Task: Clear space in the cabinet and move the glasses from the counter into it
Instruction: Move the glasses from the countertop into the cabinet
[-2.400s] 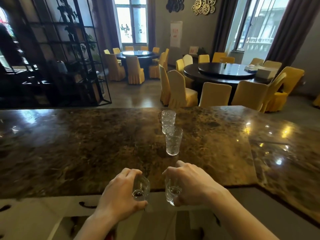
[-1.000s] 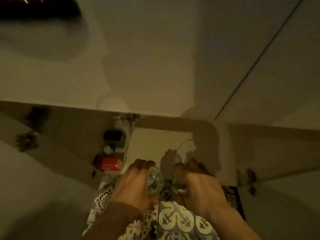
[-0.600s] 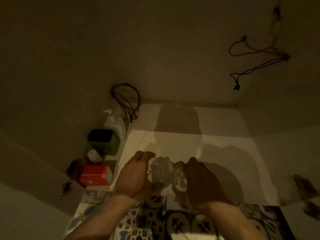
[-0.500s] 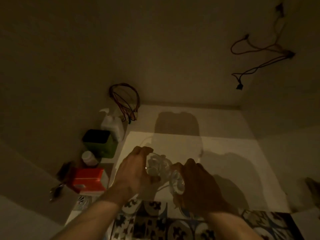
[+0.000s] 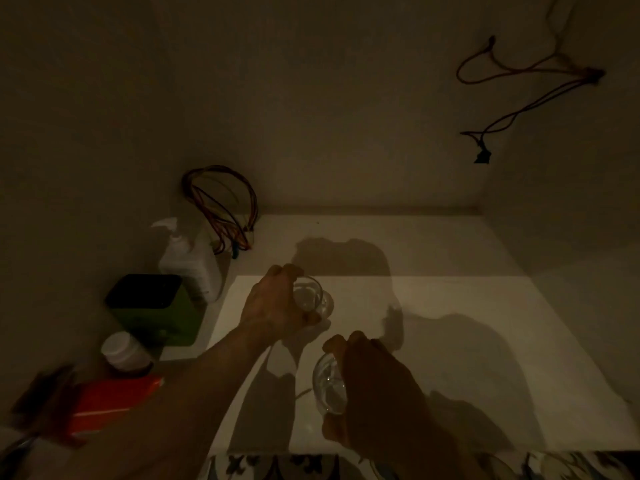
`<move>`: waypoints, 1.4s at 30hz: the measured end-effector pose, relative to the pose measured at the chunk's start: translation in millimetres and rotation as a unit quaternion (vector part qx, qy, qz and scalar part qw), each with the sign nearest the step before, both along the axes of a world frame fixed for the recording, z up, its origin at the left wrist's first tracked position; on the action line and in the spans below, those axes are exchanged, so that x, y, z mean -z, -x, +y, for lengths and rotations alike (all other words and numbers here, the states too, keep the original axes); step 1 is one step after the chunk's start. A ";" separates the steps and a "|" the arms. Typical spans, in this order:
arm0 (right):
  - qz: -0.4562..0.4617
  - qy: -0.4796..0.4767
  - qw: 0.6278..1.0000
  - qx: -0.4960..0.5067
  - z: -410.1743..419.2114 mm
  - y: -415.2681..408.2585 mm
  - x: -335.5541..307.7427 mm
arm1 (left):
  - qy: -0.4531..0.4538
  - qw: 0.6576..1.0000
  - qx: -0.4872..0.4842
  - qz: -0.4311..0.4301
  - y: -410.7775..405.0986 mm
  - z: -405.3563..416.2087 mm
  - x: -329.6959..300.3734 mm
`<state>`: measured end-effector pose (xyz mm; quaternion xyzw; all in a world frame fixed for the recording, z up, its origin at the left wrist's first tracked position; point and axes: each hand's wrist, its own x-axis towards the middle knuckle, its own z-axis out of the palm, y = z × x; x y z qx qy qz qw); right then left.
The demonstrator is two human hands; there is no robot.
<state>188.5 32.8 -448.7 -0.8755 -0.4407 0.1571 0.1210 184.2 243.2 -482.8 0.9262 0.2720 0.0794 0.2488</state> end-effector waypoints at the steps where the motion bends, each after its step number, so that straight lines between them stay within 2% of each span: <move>1: 0.003 0.006 1.000 -0.002 1.2 0.0 0.6 | 0.003 1.000 0.004 0.002 -3.8 0.1 2.8; 13: -0.023 0.024 0.999 -0.026 10.6 2.5 0.2 | -0.002 1.000 -0.002 0.021 -15.3 13.6 13.2; 22: -0.032 0.017 0.999 -0.032 20.6 6.1 4.3 | -0.010 0.999 0.046 0.022 -12.3 17.6 18.6; 26: -0.033 0.007 0.999 -0.031 30.1 8.6 6.2 | 0.031 0.998 0.062 0.013 -3.7 22.5 12.3; 29: -0.033 -0.006 0.999 -0.024 41.5 12.9 9.3 | 0.037 0.998 0.034 -0.039 13.0 30.5 8.0; 33: -0.028 -0.013 0.999 -0.016 56.2 15.1 15.3 | 0.008 0.998 0.007 -0.066 39.8 41.9 6.7; 42: -0.029 -0.034 0.999 -0.012 61.8 13.8 26.0 | -0.011 0.999 -0.011 -0.049 65.9 38.5 13.0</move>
